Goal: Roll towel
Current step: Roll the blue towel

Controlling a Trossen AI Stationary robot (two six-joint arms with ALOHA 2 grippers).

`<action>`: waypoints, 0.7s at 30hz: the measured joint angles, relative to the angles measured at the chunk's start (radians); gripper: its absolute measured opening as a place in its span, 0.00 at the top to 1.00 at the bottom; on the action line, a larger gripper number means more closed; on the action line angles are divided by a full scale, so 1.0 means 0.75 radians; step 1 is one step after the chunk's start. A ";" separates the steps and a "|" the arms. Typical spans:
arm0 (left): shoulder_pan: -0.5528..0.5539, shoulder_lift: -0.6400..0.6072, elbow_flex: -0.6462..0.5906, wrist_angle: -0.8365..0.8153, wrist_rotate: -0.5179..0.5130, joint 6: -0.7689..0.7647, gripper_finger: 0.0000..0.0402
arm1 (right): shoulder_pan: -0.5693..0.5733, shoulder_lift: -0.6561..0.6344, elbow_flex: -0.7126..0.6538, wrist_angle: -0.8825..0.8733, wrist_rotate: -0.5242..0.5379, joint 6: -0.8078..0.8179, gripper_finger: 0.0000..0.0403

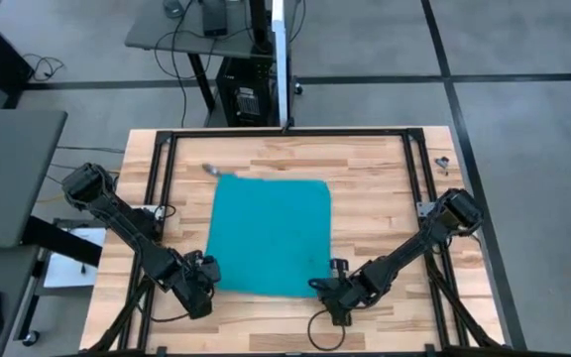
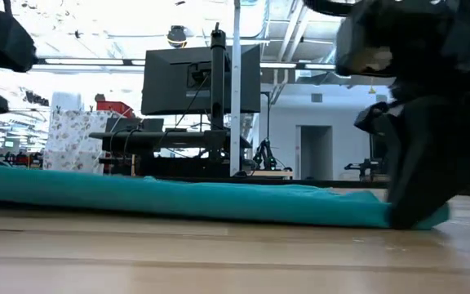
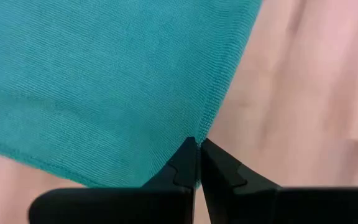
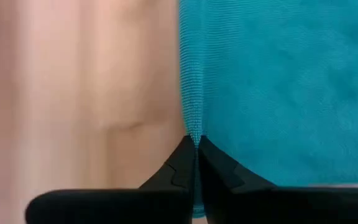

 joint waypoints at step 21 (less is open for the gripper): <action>0.225 -0.169 -0.059 0.187 0.537 0.234 1.00 | -0.169 -0.375 -0.286 0.283 -0.491 0.147 1.00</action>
